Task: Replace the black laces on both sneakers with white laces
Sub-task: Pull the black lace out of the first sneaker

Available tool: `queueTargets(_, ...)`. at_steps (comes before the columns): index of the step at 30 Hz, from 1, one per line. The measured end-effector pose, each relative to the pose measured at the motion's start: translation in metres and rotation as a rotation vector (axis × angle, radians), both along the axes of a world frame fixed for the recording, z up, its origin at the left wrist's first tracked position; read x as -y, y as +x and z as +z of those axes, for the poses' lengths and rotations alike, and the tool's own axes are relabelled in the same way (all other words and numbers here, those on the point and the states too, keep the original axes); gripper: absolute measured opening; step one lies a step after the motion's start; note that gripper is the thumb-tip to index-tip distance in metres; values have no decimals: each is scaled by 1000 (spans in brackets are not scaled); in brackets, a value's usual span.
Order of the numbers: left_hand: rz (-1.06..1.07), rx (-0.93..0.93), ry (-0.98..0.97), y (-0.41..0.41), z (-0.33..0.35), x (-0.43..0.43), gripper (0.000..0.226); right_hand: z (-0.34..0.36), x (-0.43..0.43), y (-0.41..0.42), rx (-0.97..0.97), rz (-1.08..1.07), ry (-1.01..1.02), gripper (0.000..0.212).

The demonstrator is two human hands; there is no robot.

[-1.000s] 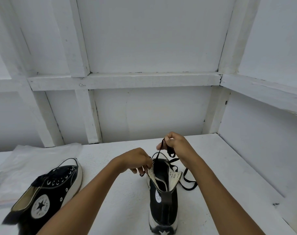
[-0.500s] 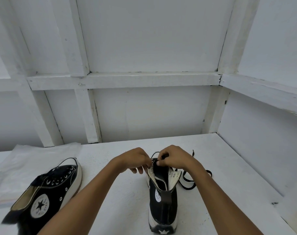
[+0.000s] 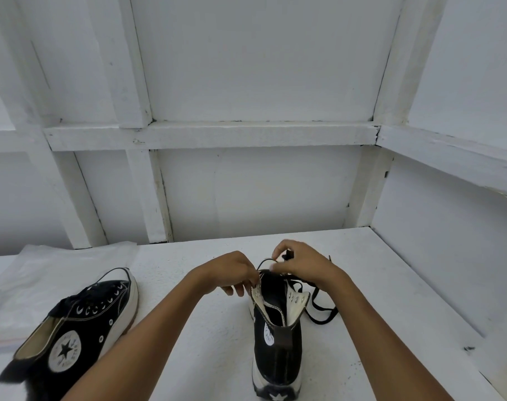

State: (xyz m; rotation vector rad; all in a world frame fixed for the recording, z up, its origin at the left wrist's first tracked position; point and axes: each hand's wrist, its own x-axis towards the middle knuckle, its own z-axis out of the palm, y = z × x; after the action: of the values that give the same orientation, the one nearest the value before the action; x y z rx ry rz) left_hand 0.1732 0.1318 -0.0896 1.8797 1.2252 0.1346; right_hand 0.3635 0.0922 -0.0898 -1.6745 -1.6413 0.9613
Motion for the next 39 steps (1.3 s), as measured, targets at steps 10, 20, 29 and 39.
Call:
queueTargets(10,1,2,-12,0,-1,-2,23,-5,-3,-7,-121,-26,-12,11)
queueTargets(20,-4,-1,-1,1,-2,-2,24,-5,-4,-1,-756,-335,91,17)
queueTargets(29,-20,-1,-6,0,-2,-3,22,-3,-14,15,-665,-658,284,7)
queueTargets(39,-37,-19,0,2,-2,-4,22,-14,-10,13,-176,-605,19,40)
